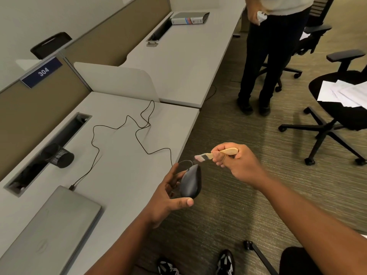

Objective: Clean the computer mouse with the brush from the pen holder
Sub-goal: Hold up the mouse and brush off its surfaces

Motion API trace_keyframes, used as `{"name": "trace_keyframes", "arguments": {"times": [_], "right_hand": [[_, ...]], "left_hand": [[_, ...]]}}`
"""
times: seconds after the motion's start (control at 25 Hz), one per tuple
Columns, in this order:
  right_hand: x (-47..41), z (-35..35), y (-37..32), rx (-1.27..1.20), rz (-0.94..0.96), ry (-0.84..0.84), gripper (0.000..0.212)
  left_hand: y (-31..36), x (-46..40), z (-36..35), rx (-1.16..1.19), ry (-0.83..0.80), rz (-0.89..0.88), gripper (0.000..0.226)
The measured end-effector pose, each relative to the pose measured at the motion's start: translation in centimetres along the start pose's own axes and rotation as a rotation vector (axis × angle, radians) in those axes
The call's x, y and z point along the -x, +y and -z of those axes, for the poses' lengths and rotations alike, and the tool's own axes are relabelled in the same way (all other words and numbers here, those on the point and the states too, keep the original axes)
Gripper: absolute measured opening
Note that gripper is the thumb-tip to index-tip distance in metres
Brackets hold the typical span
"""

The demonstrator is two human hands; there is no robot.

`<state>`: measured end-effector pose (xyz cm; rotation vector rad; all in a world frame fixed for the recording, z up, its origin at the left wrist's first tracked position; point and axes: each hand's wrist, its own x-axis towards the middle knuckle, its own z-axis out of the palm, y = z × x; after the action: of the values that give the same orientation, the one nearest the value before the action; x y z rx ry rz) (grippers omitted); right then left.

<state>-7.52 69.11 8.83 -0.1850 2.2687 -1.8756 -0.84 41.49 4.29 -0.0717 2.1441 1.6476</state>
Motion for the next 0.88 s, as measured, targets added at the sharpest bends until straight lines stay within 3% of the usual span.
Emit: {"name": "trace_keyframes", "arguments": {"times": [0.16,0.36,0.68,0.88], "right_hand": [[0.6,-0.4,-0.2,-0.014,0.028,-0.076,0.009],[1.4,-0.1,-1.2,-0.085,0.064,-0.164,0.026],[2.0,0.6,-1.2,-0.265,-0.021,-0.421,0.027],[2.1,0.1,-0.7,-0.270,-0.039,-0.326,0.019]], "left_hand": [[-0.1,-0.2,-0.2,-0.014,0.009,-0.016,0.123],[-0.1,-0.1,-0.2,0.006,0.054,-0.016,0.124],[0.3,0.1,-0.7,-0.004,0.134,0.016,0.124],[1.0,0.2,-0.9,-0.026,0.143,0.017,0.127]]}}
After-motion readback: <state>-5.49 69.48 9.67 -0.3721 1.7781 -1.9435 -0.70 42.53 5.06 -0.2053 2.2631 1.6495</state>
